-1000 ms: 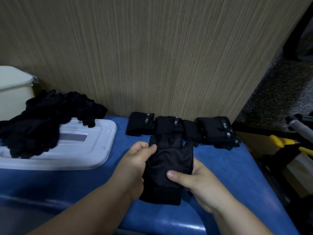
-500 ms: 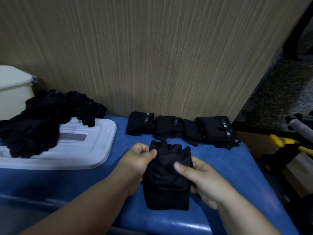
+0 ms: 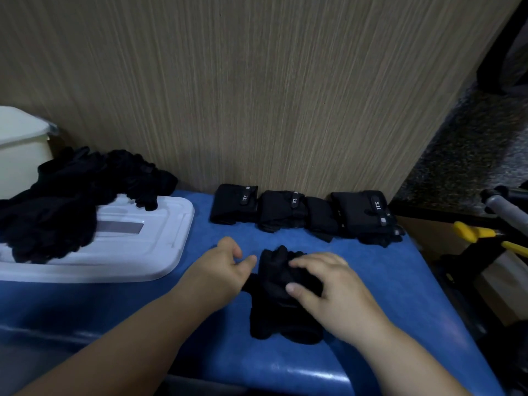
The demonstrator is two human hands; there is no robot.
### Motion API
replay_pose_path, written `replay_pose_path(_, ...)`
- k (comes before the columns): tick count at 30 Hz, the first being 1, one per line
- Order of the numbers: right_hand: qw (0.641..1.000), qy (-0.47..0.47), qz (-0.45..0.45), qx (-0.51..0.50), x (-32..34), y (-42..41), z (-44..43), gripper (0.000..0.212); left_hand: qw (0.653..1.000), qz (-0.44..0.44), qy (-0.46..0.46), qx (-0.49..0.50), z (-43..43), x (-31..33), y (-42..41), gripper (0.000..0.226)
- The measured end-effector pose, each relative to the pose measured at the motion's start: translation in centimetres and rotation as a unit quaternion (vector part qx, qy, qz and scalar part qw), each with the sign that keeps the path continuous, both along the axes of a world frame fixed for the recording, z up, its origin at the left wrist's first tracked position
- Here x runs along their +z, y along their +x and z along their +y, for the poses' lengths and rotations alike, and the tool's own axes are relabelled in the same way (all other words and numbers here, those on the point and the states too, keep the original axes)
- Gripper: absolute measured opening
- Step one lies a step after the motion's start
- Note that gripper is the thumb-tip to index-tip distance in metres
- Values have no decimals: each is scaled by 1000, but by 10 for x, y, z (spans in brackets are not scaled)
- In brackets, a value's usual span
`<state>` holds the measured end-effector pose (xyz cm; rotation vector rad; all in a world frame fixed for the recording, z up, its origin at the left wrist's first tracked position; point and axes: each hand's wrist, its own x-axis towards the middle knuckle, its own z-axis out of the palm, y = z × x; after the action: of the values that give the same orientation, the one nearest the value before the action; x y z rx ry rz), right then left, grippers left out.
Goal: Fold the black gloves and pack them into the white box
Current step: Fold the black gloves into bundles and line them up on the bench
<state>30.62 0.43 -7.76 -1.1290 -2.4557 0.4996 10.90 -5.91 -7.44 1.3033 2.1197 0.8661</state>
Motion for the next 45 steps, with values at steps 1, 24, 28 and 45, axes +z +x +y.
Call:
replay_pose_path(1, 999, -27, -32, 31, -2, 0, -2, 55, 1000, 3, -3, 0, -1, 1, -2, 20)
replay_pose_path(24, 994, 5, -94, 46, -11, -4, -2, 83, 980, -133, 143, -39, -3, -1, 24, 24)
replay_pose_path(28, 998, 24, -47, 20, -7, 0, -1, 61, 980, -98, 140, -99, -4, -11, 27, 25)
replay_pose_path(45, 992, -41, -69, 96, -10, 14, 12, 46, 914, 262, -21, -310, -10, -19, 13, 47)
